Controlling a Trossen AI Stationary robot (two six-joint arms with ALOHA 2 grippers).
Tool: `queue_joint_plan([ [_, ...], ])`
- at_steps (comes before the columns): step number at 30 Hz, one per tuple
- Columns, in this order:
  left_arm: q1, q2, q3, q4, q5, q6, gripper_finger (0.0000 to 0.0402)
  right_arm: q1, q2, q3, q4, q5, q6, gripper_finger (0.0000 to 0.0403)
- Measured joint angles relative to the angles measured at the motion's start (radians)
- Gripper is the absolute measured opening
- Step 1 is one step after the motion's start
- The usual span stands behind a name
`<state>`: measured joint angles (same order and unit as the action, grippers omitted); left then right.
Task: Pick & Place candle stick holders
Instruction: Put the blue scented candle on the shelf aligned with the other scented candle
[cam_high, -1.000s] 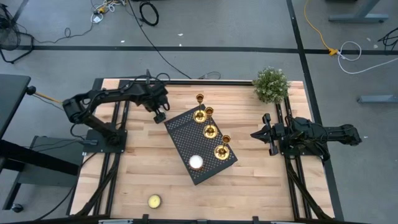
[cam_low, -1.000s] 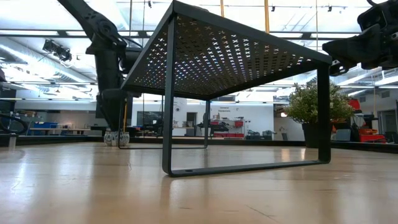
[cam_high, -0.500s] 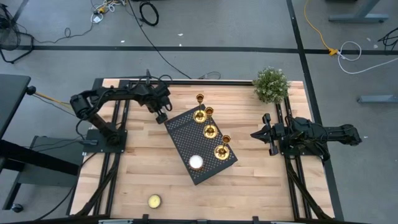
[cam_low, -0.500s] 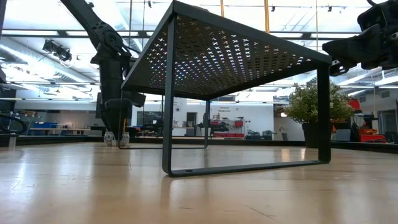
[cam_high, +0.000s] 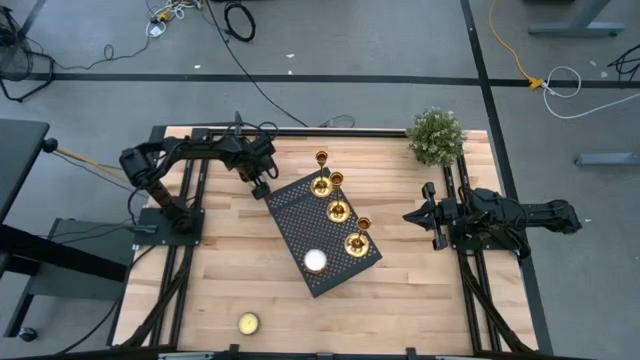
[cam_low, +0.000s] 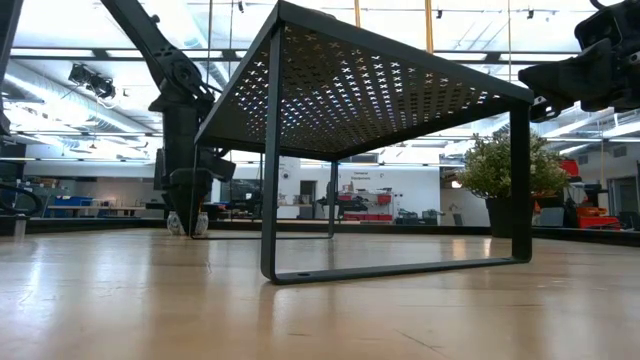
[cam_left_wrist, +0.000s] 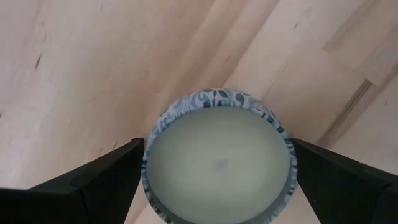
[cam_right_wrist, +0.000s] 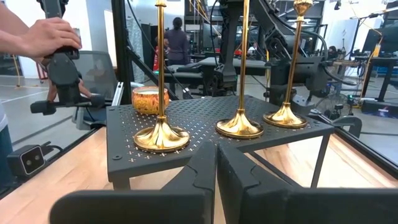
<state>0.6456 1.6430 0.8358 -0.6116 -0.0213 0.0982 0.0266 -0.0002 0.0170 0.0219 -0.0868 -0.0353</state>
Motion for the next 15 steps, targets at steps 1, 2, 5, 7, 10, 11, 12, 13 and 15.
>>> queue_joint_plan([
  [1,0.002,0.003,0.0,0.001,0.003,0.0,0.0399,0.0,0.0,0.0,0.0,0.0,0.0,0.0018],
  [2,0.003,0.007,0.001,0.003,0.01,0.0,0.0399,0.0,0.0,0.0,0.0,0.0,0.0,0.0018],
  [5,0.006,0.011,0.002,0.006,0.025,0.003,0.0399,0.0,0.0,0.0,0.0,0.0,0.0,0.0018],
  [7,0.008,0.011,0.002,0.007,0.025,0.003,0.0399,0.0,0.0,0.0,0.0,0.0,0.0,0.0018],
  [10,0.012,0.011,0.001,0.007,0.026,0.006,0.0397,0.0,0.0,0.0,0.0,0.0,0.0,0.0018],
  [11,0.014,0.011,0.001,0.007,0.027,0.01,0.0395,0.0,0.0,0.0,0.0,0.0,0.0,0.0018],
  [12,0.014,0.012,0.001,0.008,0.029,0.011,0.0392,0.0,0.0,0.0,0.0,0.0,0.0,0.0018],
  [13,0.014,0.012,0.001,0.008,0.03,0.012,0.0389,0.0,0.0,0.0,0.0,0.0,0.0,0.0018],
  [15,0.014,0.012,0.001,0.008,0.032,0.012,0.038,0.0,0.0,0.0,0.0,0.0,0.0,0.0018],
])
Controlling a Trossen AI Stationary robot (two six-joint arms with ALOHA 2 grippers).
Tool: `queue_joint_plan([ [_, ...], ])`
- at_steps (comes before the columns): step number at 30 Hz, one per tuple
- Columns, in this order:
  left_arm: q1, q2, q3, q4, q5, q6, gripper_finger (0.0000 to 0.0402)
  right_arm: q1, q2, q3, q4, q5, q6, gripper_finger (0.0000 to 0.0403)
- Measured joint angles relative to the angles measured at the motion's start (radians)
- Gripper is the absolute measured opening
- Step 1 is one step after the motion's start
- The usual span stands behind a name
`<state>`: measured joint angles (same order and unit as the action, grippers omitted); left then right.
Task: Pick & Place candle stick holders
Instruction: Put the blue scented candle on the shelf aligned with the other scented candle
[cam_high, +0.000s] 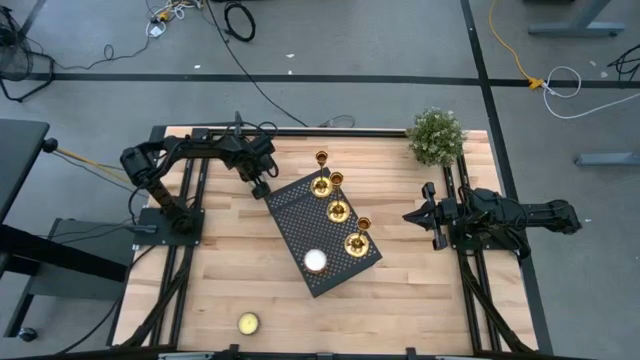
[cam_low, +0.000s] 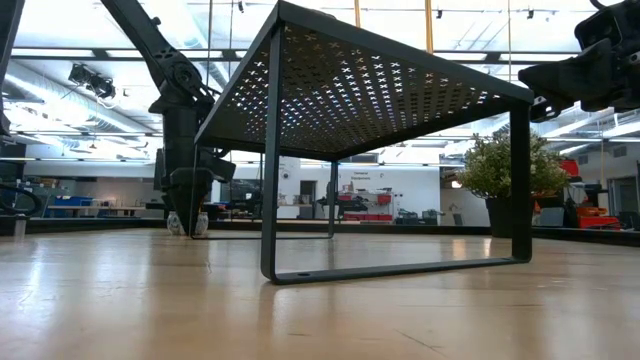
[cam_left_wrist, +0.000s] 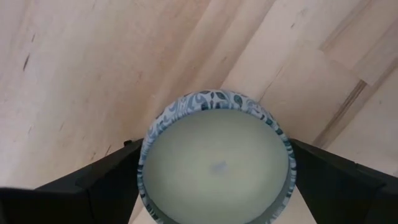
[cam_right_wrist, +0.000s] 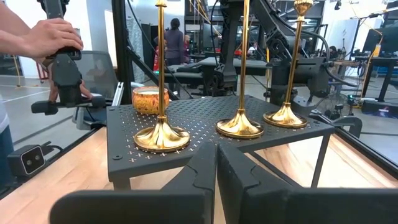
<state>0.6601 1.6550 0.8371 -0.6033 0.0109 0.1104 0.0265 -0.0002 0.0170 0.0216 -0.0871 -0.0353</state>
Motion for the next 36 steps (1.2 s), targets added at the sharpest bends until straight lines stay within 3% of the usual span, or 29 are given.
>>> queue_joint_plan([
  [14,0.0,0.001,0.0,0.007,0.014,0.001,0.0309,0.0,0.0,0.0,0.0,0.0,0.0,0.0018],
  [36,0.0,0.001,0.0,-0.001,0.014,0.001,0.0307,0.0,0.0,0.0,0.0,0.0,0.0,0.0018],
])
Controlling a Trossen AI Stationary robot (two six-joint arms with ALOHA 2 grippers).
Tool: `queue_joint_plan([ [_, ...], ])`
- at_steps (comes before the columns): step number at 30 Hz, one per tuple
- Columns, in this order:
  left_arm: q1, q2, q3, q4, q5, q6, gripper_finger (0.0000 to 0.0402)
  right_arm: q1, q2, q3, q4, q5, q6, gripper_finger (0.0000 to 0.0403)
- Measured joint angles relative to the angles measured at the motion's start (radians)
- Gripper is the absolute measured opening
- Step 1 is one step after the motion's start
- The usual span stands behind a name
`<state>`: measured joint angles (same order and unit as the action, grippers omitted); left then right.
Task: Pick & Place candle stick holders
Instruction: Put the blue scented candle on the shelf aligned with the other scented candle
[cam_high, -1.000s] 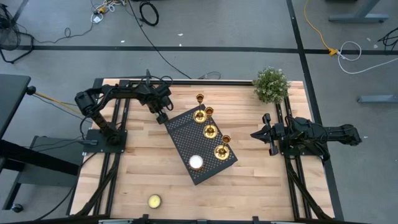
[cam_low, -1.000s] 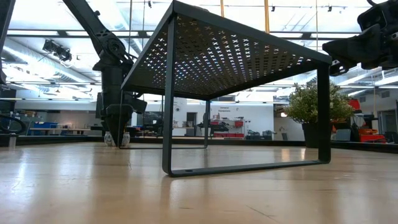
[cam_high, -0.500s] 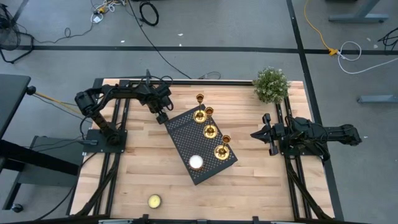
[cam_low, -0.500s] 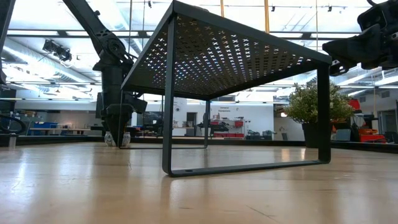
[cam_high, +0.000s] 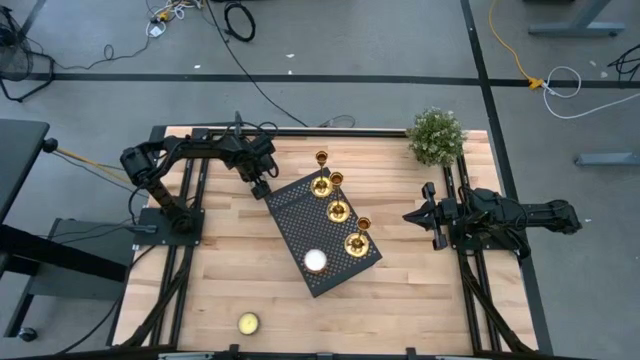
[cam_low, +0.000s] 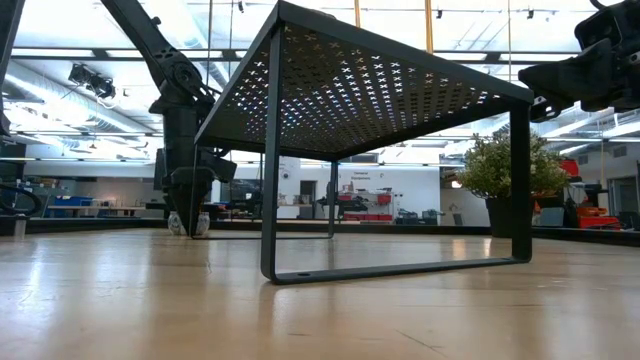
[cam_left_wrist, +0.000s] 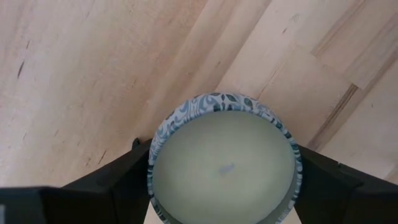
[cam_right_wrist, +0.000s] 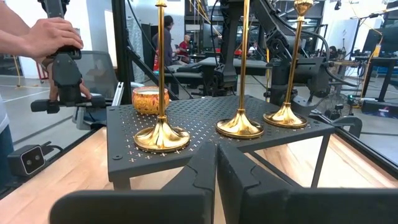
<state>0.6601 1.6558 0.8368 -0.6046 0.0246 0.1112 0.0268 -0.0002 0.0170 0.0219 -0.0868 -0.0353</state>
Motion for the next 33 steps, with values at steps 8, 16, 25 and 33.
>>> queue_joint_plan([
  [8,0.002,-0.025,-0.005,-0.043,-0.002,-0.003,0.0306,0.0,0.0,0.0,0.0,0.0,0.0,0.0018],
  [16,0.006,-0.094,-0.002,-0.084,-0.002,-0.004,0.0306,0.0,0.0,0.0,0.0,0.0,0.0,0.0018],
  [25,0.017,-0.169,0.009,-0.152,-0.002,-0.022,0.0306,0.0,0.0,0.0,0.0,0.0,0.0,0.0018],
  [33,0.029,-0.173,0.127,-0.277,-0.001,-0.021,0.0305,0.0,0.0,0.0,0.0,0.0,0.0,0.0018],
])
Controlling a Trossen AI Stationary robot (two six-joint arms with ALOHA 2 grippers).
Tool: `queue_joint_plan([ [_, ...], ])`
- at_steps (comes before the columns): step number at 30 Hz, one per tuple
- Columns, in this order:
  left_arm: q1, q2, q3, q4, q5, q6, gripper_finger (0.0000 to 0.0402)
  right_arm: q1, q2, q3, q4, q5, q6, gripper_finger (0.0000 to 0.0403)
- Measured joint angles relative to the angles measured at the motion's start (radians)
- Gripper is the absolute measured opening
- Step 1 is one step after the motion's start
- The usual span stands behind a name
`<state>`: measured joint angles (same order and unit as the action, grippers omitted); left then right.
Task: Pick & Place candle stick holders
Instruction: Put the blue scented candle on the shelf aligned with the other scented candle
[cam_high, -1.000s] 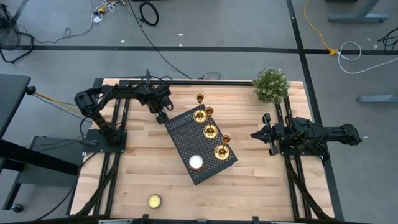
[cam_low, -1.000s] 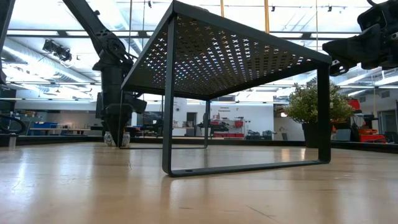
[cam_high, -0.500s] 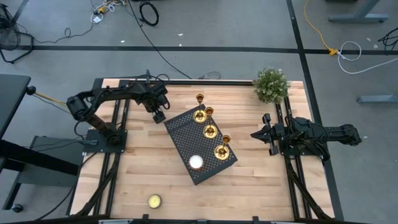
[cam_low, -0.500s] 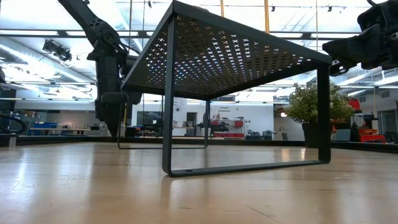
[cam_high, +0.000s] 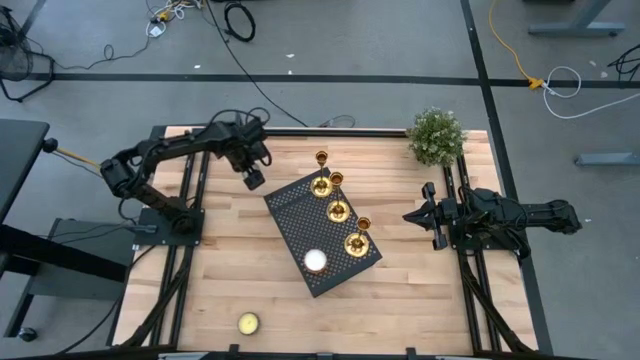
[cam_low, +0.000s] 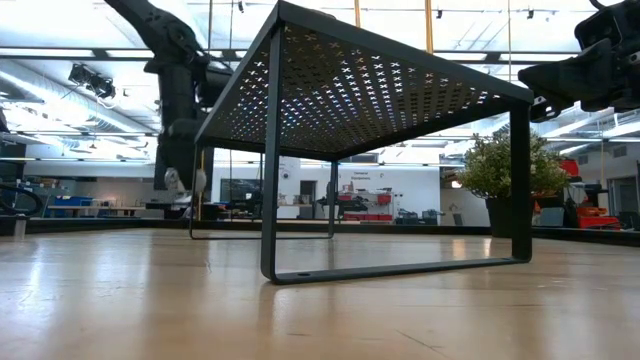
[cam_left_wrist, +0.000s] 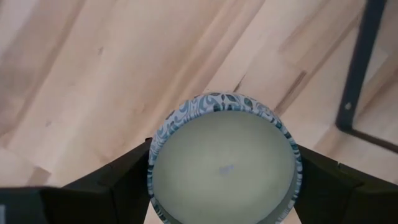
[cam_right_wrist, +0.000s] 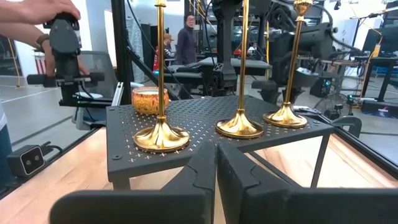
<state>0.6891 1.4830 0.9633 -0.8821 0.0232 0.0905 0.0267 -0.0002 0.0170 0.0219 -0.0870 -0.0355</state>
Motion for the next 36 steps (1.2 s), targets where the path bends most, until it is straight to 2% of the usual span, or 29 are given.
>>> queue_joint_plan([
  [20,-0.027,0.0,0.279,-0.233,0.018,0.011,0.0305,0.0,0.0,0.0,0.0,0.0,0.0,0.0018],
  [26,-0.081,0.0,0.36,-0.247,0.078,0.011,0.0305,0.0,0.0,0.0,0.0,0.0,0.0,0.0018],
  [36,-0.222,0.0,0.452,-0.255,0.08,0.022,0.0305,0.0,0.0,0.0,0.0,0.0,0.0,0.0018],
])
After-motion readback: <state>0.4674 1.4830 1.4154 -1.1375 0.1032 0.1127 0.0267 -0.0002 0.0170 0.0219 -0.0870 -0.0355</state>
